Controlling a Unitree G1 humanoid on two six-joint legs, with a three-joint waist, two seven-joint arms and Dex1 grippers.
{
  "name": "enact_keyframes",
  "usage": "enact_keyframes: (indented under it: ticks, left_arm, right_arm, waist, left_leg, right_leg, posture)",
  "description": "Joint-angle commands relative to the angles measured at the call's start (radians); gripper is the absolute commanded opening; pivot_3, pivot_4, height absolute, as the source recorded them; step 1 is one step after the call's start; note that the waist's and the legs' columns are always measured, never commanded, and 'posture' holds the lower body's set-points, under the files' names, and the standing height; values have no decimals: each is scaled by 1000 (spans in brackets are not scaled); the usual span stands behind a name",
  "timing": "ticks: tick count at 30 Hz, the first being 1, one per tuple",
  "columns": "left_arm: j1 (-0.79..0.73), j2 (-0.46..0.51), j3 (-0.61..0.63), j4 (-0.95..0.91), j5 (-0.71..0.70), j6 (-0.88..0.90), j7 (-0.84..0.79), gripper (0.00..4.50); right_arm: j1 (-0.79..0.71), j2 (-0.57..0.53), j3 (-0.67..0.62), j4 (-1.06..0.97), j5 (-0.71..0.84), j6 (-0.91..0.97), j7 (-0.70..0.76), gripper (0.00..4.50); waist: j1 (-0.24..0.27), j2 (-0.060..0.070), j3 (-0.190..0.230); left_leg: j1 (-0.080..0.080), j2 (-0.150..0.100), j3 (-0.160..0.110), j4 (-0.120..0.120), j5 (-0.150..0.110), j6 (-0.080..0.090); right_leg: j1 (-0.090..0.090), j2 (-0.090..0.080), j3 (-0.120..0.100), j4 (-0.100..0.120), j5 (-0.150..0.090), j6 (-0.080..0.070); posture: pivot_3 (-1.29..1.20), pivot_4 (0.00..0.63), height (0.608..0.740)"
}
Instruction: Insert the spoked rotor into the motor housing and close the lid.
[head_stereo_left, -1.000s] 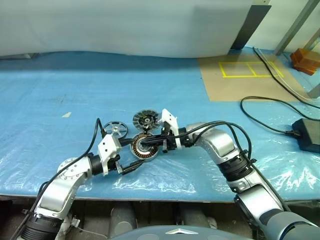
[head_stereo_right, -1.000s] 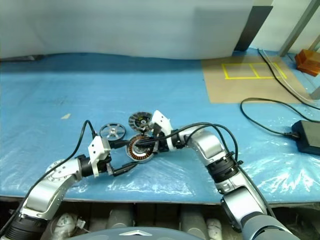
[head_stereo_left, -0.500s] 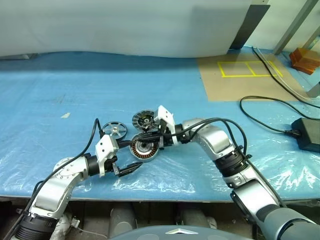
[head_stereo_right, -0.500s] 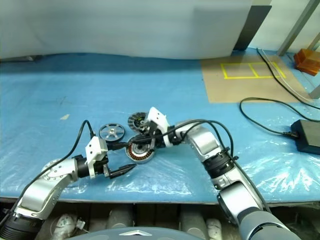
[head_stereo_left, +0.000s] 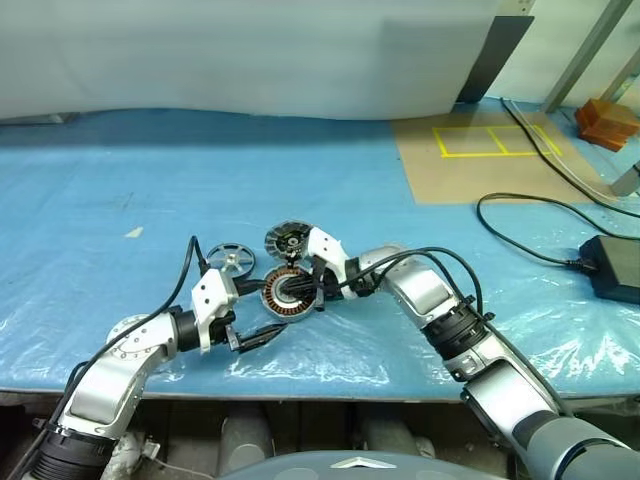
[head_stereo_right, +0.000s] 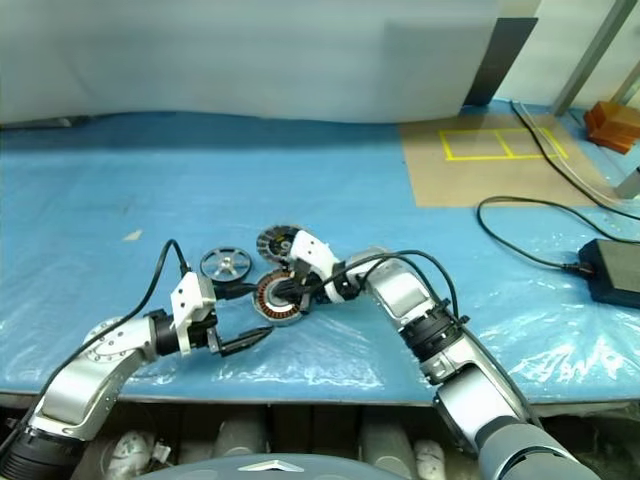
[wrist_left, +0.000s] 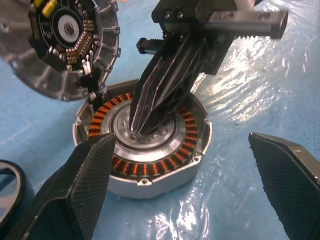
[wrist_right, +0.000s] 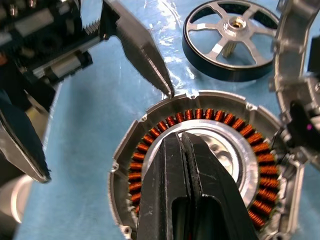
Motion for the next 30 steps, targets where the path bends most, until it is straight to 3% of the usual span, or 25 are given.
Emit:
enact_keyframes:
  ticks: [1, 9, 12, 14, 16, 20, 27, 30]
  left_arm:
    - [-1, 0, 7, -30, 0, -16, 5, 4500]
    - [-14, -3, 7, -23, -1, -16, 8, 4500]
    - [-13, -4, 4, -22, 1, -17, 9, 4500]
    - [-13, -7, 0, -24, 2, -17, 11, 4500]
    - [-14, -10, 0, -25, 1, -16, 13, 4500]
    - [-9, -10, 1, -14, 6, -22, 13, 4500]
    - [-24, -15, -2, -5, 9, -21, 8, 4500]
    - [-29, -18, -3, -3, 10, -21, 8, 4500]
  right_arm:
    - [-7, 3, -86, -94, 120, 73, 51, 27]
    - [-34, 26, -160, -169, 234, 153, 48, 27]
    - [-7, -14, -42, -126, 113, 82, 41, 27]
    - [32, -80, 109, -49, -55, -47, 27, 27]
    - [61, -120, 171, -24, -105, -90, 52, 27]
    - [46, -86, 104, -15, -75, -56, 8, 27]
    - [-6, 8, -115, -135, 171, 105, 30, 27]
    - [-14, 12, -133, -148, 195, 124, 32, 27]
  waist:
    - [2, 0, 1]
    - [0, -1, 1]
    - [1, -1, 1]
    - [1, -1, 1]
    - [5, 0, 2]
    - [1, 0, 0]
    - [1, 0, 2]
    - [1, 0, 1]
  left_leg:
    - [-2, 0, 0, 0, 0, 0]
    - [-10, 1, -1, -1, 1, 0]
    - [-10, 1, -1, -2, 1, 0]
    - [-10, 1, -1, -1, 1, 0]
    - [-9, 1, -1, -1, 1, 0]
    - [-4, 0, 0, 0, 0, 0]
    - [-8, 0, -1, 1, 1, 0]
    - [-9, 1, -1, 1, 1, 1]
  right_leg:
    - [-2, 0, -1, 0, 0, 0]
    - [-9, 3, -2, 0, 3, 4]
    - [-9, 2, -3, 0, 3, 4]
    - [-8, 2, -3, 0, 3, 4]
    - [-6, 1, -4, -1, 3, 4]
    - [-3, 0, -2, -1, 0, 0]
    - [-7, 1, -1, 1, 1, 0]
    - [-8, 1, -2, 1, 3, 4]
  posture:
    - [0, 150, 740]
    - [0, 150, 740]
    - [0, 150, 740]
    - [0, 150, 740]
    - [0, 150, 740]
    - [0, 150, 740]
    - [0, 150, 740]
    - [0, 150, 740]
